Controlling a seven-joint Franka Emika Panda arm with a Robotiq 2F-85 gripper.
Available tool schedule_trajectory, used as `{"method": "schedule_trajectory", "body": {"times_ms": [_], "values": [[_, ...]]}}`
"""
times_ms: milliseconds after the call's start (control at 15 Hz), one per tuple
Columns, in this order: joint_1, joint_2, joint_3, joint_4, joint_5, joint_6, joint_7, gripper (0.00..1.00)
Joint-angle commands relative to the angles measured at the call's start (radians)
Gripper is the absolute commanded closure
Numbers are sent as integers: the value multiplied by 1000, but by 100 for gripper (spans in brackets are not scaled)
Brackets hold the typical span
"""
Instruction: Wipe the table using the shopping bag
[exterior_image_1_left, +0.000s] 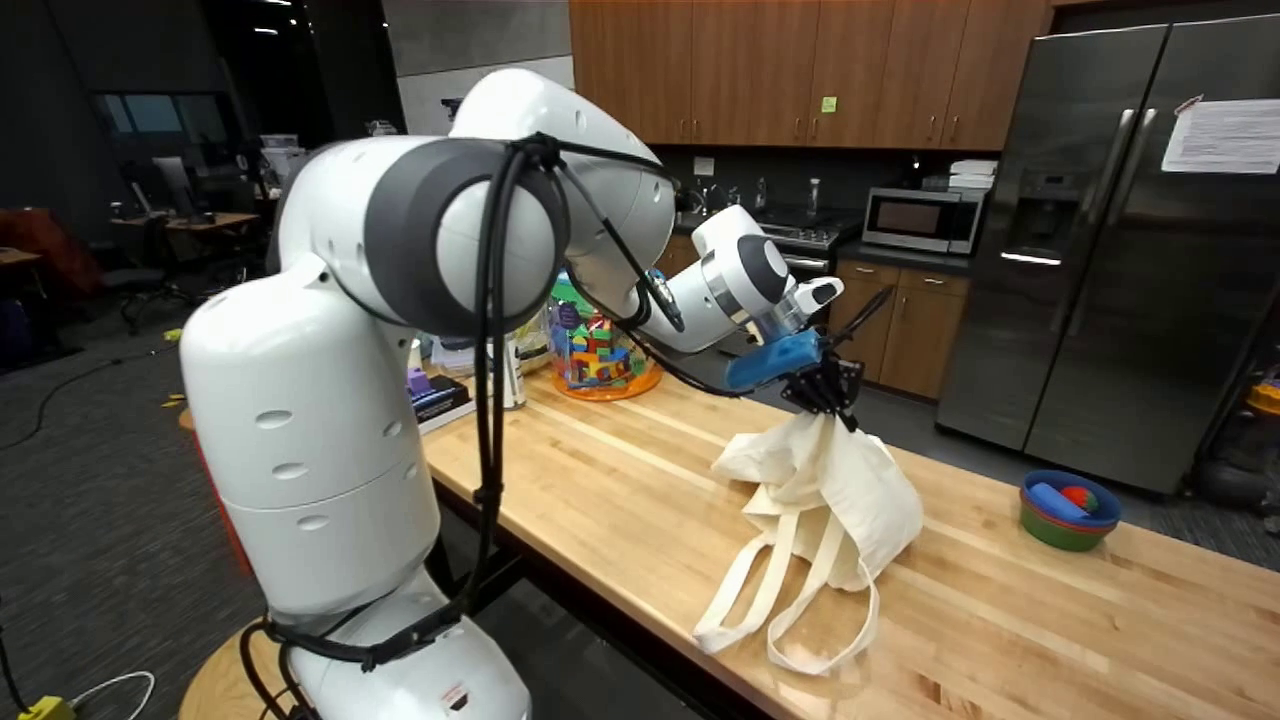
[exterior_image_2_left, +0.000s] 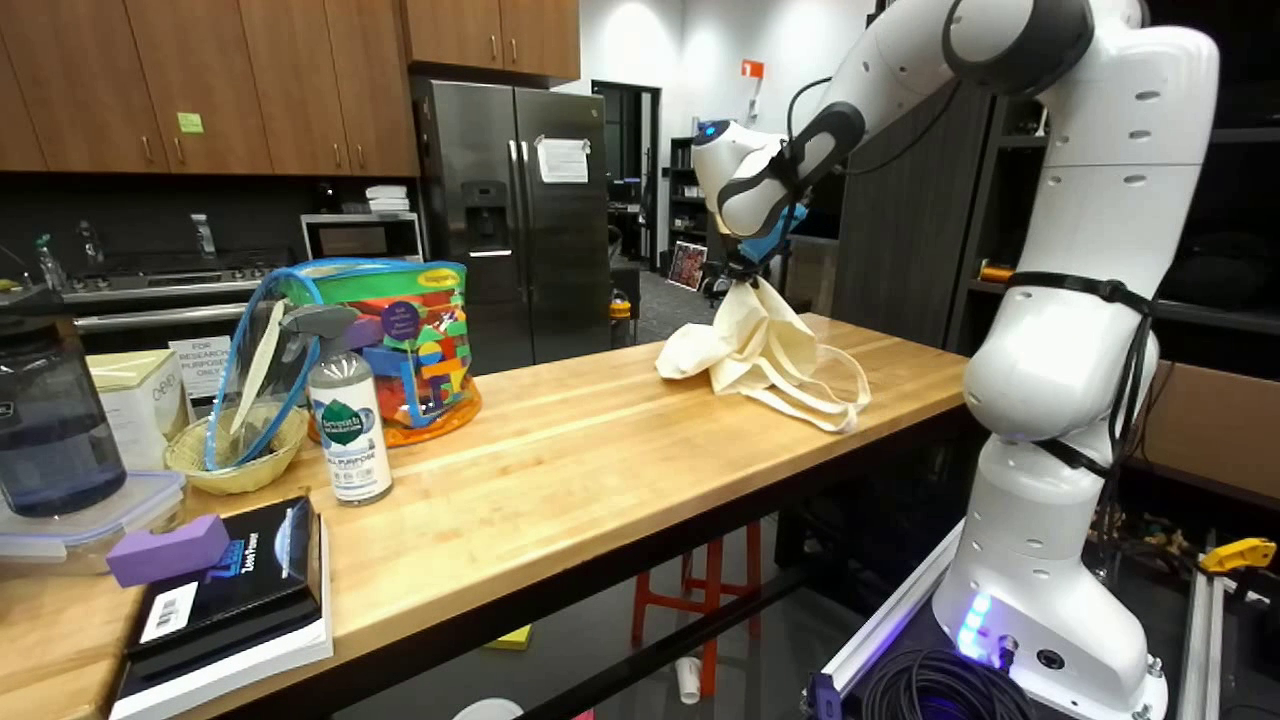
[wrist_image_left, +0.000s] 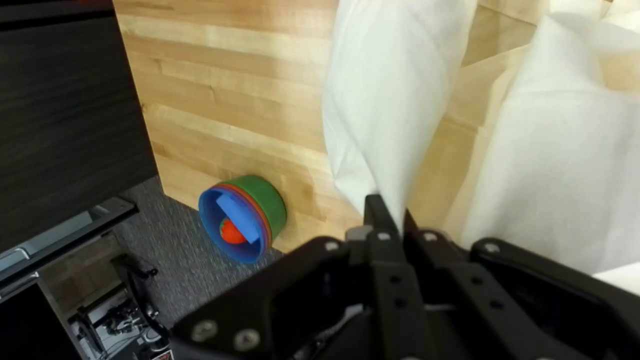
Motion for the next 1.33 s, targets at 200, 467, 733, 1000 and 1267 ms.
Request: {"method": "schedule_trajectory", "body": {"times_ms": [200,467,733,1000,1267], "values": [[94,57,17,147,-15,3,5,100],[163,23,64,151,-17,22,-6,100],[217,-26,111,123,-19,20,-9,100],[240,-88,140,72,-26,11,7,100],[241,-164,165,-18,-16,3,10,100]]}}
